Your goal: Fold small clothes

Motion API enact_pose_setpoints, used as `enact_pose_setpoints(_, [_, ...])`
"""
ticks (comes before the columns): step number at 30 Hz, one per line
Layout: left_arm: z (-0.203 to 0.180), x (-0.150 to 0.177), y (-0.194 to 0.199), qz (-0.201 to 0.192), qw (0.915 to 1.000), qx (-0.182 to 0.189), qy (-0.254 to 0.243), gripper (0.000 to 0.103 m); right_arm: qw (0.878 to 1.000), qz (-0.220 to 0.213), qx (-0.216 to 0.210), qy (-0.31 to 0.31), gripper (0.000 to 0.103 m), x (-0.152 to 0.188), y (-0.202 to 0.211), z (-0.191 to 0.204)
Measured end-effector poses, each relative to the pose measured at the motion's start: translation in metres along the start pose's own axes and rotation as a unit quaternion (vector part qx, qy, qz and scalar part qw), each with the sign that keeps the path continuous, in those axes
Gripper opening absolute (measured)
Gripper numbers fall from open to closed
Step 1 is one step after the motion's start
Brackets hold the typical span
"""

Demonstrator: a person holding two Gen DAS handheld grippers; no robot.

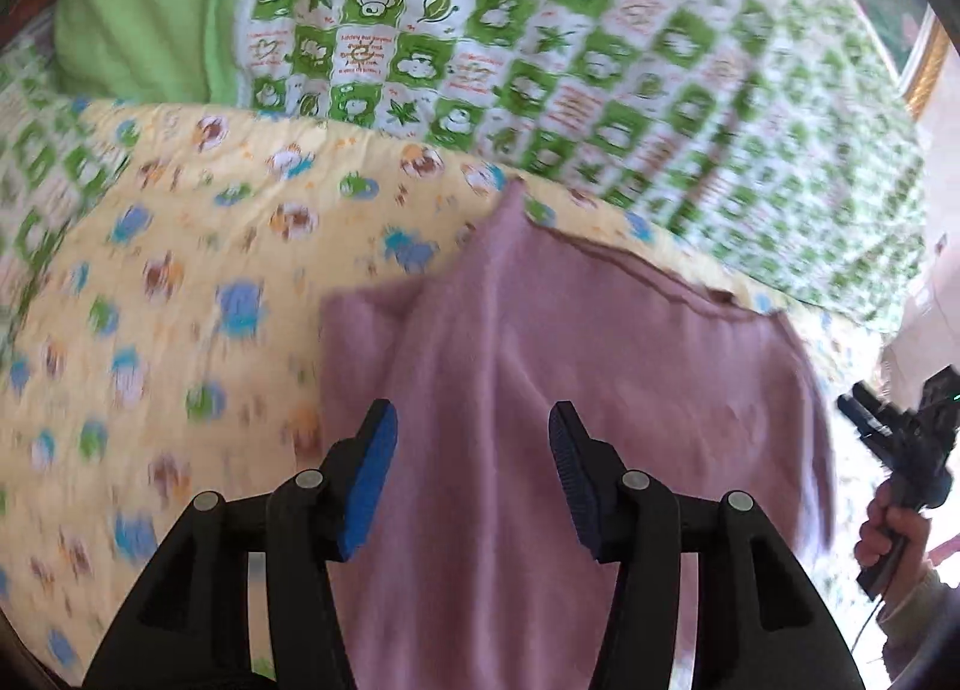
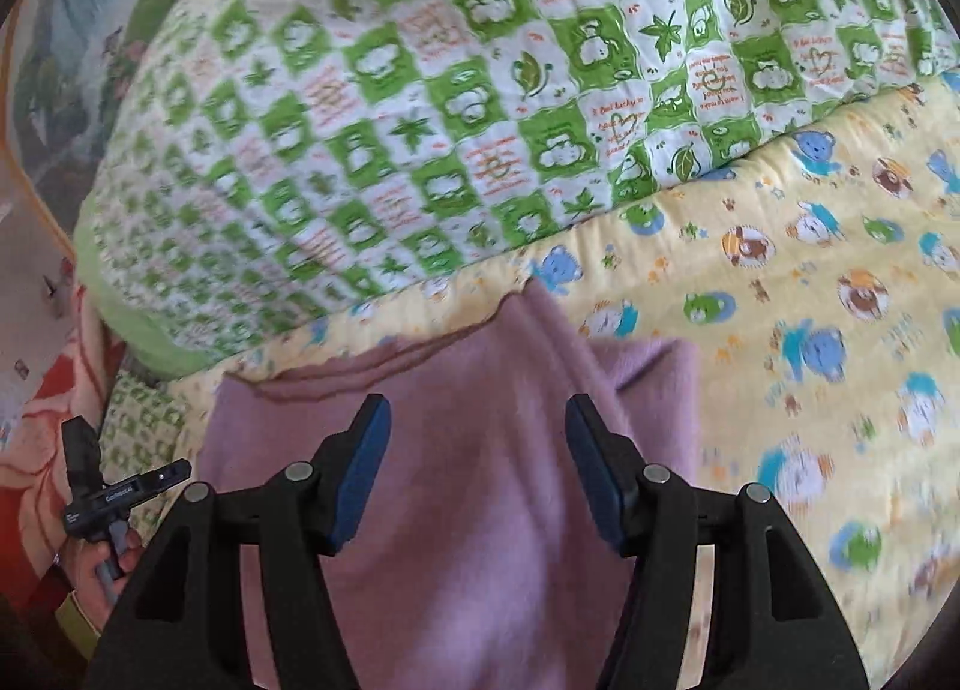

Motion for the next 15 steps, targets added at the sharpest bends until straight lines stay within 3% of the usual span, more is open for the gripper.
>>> enact_pose_setpoints(3, [-0.014, 0.040, 0.015, 0.017, 0.9987, 0.046, 0.014, 0.053, 0.999, 0.029, -0.014, 0.017, 0.062, 0.033, 0.014, 0.015])
enact_pose_setpoints(5, [-0.023, 0.056, 0.007, 0.031, 0.9979, 0.055, 0.011, 0.053, 0.998, 0.048, -0.015, 0.028, 0.062, 0.056, 0.021, 0.020])
enact_pose_setpoints(9, [-0.007, 0.087, -0.003, 0.062, 0.9972, 0.034, 0.027, 0.053, 0.996, 0.090, -0.004, 0.027, 0.062, 0.096, 0.022, 0.017])
enact_pose_setpoints(11, [0.014, 0.099, -0.011, 0.077, 0.9961, 0.010, 0.042, 0.053, 0.993, 0.111, 0.027, 0.025, 0.062, 0.113, 0.021, 0.000])
enact_pose_setpoints(12, [0.030, 0.107, -0.014, 0.083, 0.9948, 0.001, 0.058, 0.051, 0.992, 0.114, 0.048, 0.023, 0.062, 0.116, 0.020, -0.008])
enact_pose_setpoints(14, [0.043, 0.112, -0.013, 0.084, 0.9935, 0.015, 0.075, 0.037, 0.990, 0.108, 0.091, 0.008, 0.059, 0.122, 0.026, -0.038])
enact_pose_setpoints(15, [0.049, 0.114, -0.010, 0.085, 0.9929, 0.018, 0.081, 0.031, 0.991, 0.101, 0.087, -0.005, 0.057, 0.122, 0.030, -0.046])
Point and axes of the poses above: each gripper's, at about its wrist camera, not at the fingertips, and y roughly against the way its jaws point, z to its left, x to its underside, the point moved 7 cm from there along -y, roughly the way its jaws point, and after that the axes turned 4 degrees about x, right-handed, at the moved point
